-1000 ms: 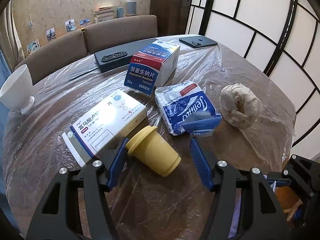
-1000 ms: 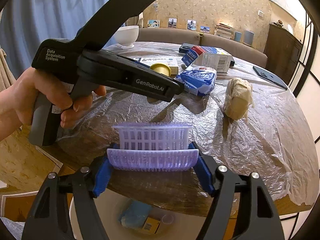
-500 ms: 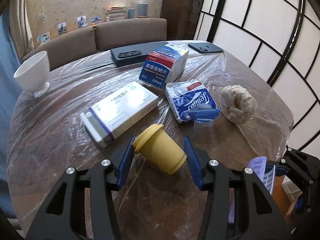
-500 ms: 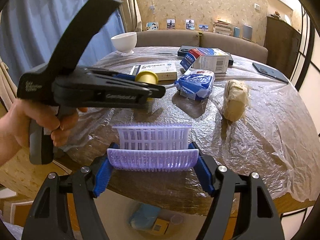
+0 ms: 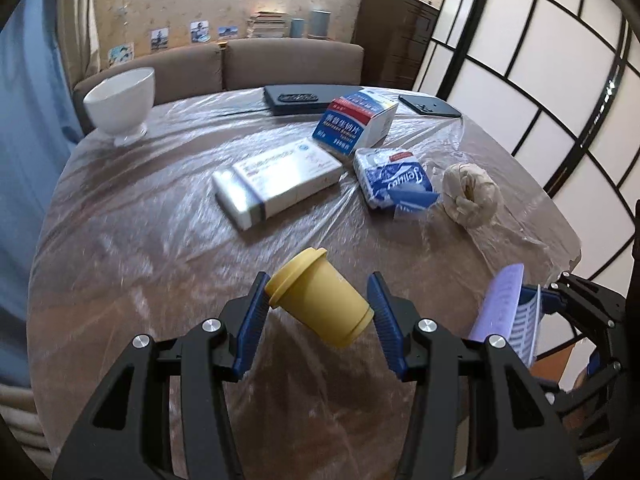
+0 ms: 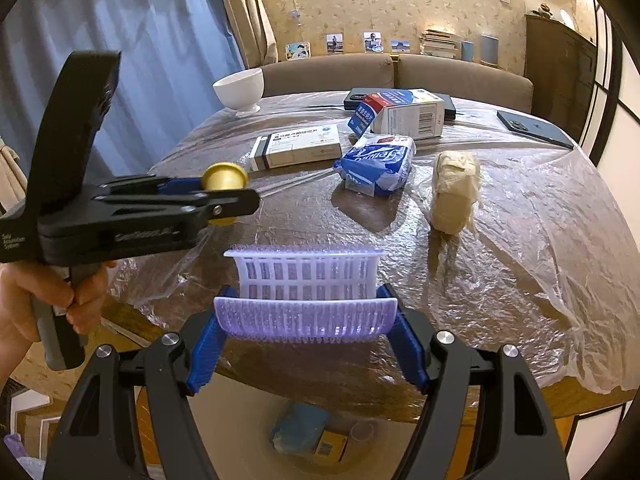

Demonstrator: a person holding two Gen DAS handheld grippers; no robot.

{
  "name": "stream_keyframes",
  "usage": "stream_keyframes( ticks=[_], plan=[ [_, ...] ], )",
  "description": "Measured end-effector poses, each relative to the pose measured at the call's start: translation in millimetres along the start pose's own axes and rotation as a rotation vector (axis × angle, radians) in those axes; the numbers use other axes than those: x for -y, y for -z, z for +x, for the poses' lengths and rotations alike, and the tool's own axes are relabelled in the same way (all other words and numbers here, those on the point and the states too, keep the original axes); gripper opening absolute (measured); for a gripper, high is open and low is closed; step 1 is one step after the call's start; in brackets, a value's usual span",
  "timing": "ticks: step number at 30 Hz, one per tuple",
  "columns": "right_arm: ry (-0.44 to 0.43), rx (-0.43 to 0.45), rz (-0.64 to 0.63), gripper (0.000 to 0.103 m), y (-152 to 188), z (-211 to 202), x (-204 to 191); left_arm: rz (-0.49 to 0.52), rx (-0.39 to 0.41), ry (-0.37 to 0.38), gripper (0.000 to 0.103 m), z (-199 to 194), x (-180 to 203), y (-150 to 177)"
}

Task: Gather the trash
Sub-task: 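Carry the yellow cup with the left tool while the right tool carries the basket over the bucket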

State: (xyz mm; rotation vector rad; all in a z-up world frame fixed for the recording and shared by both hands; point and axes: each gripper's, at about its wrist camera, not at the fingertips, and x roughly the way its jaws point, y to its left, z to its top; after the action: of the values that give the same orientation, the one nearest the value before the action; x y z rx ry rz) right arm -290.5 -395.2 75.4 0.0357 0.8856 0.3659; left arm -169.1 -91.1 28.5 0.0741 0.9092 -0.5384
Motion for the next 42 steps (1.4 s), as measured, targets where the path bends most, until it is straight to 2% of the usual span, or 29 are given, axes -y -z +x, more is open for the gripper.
stream_keyframes(
  ticks=[31,42],
  plan=[
    [-0.051,-0.023,-0.03,0.071,30.3,-36.8,-0.1,-0.116,0.029,-0.006,0.051,-57.3,26.1,57.0],
    [-0.059,-0.038,-0.044,0.071,48.8,-54.5,3.3,-0.119,0.003,-0.009,0.051,-68.0,41.5,78.1]
  ],
)
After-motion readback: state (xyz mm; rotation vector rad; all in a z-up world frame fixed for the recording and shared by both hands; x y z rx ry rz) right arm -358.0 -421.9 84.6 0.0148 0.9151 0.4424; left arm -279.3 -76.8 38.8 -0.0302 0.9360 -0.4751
